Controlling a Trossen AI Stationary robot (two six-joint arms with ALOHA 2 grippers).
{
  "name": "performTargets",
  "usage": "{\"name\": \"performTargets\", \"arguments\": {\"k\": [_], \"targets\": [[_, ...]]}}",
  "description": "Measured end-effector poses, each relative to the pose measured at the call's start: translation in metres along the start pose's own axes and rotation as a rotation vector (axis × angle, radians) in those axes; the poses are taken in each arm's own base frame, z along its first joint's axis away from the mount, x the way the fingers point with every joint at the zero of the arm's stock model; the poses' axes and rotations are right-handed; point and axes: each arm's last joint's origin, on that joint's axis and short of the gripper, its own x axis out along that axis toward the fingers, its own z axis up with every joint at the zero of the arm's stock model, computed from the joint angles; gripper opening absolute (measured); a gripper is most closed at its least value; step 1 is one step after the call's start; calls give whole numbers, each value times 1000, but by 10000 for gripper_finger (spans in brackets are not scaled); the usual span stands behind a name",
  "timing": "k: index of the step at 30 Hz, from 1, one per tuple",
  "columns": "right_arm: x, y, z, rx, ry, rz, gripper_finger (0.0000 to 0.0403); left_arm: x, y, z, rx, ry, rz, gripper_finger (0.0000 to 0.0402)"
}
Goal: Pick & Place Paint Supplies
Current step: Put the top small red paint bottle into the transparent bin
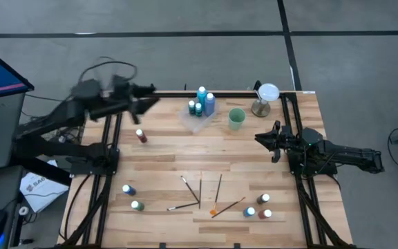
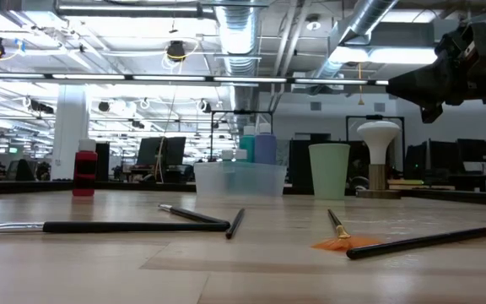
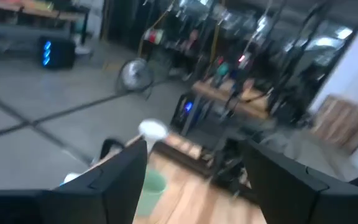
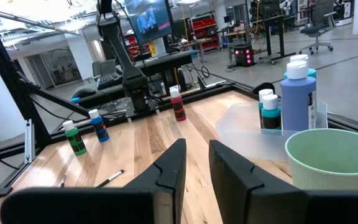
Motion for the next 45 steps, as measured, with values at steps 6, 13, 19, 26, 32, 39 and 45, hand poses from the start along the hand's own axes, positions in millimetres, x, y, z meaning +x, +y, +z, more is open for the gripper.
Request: {"name": "performTargets", "arguments": {"k": [6,13,19,26,32,39,45], "targets": [[0,0,0,0,0,0,65,-55,2,6,21,-121,-48,230],[0,0,0,0,-1,-5,65,-79,16,-24,59,-130,-45,168],[0,2,3,54,-28,23,65,-81,28,-58,-9,-82,-35,112],[0,3,4,379,-32,41,66,-66,45,-115,-3,123,35,92],[0,3,4,482,-29,43,66,-53,58,-155,30,243,155,129],[0,3,4,482,-29,42,66,-57,67,-167,98,291,312,195],[0,3,4,480,-28,42,66,-53,71,-179,74,411,403,246]]}}
